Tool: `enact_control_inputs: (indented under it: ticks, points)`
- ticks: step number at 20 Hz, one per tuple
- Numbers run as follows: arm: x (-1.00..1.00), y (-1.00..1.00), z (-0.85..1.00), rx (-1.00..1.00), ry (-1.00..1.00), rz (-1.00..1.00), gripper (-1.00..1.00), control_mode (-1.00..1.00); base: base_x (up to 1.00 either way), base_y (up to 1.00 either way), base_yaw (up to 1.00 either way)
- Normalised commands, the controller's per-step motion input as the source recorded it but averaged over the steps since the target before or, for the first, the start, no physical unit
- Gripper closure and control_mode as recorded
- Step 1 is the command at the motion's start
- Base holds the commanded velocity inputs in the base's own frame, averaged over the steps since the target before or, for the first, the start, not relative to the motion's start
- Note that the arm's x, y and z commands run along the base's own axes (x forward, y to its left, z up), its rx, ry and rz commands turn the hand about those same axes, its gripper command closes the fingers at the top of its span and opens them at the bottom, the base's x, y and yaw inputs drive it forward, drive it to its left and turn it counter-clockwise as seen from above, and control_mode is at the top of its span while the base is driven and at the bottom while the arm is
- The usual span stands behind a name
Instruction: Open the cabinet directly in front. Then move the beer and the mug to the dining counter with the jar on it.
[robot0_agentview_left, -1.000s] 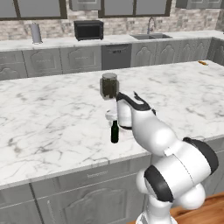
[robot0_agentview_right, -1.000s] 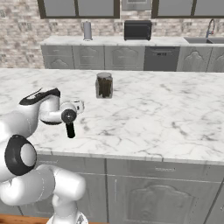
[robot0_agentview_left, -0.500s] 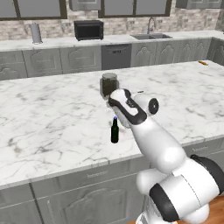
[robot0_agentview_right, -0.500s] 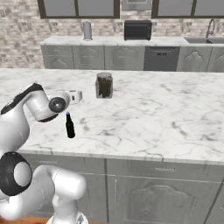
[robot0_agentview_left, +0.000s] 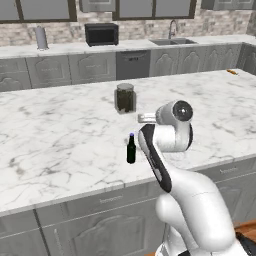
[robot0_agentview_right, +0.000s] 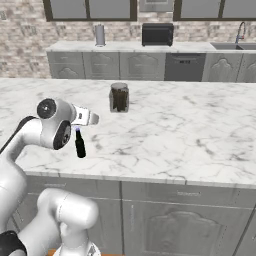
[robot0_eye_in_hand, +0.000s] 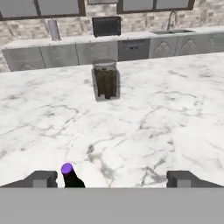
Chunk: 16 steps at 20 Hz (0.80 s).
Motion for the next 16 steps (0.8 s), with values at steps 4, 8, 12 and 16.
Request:
enact_control_inputs:
  ticks: [4, 8, 12, 16]
  points:
    - [-0.71, -0.45, 0.63, 0.00, 0.50, -0.22, -1.00, -1.00, 0.00, 0.00, 0.00]
    - [-0.19, 0.00, -0.01, 0.00, 0.00, 0.00, -1.00, -1.00, 0.00, 0.00, 0.00]
    - [-1.00, -0.24, -0.01, 0.00, -0.05, 0.00, -1.00, -1.00, 0.00, 0.00, 0.00]
    - [-0.75, -0.20, -0.03, 0.00, -0.04, -0.06, -1.00, 1.00, -0.25, -0.10, -0.11]
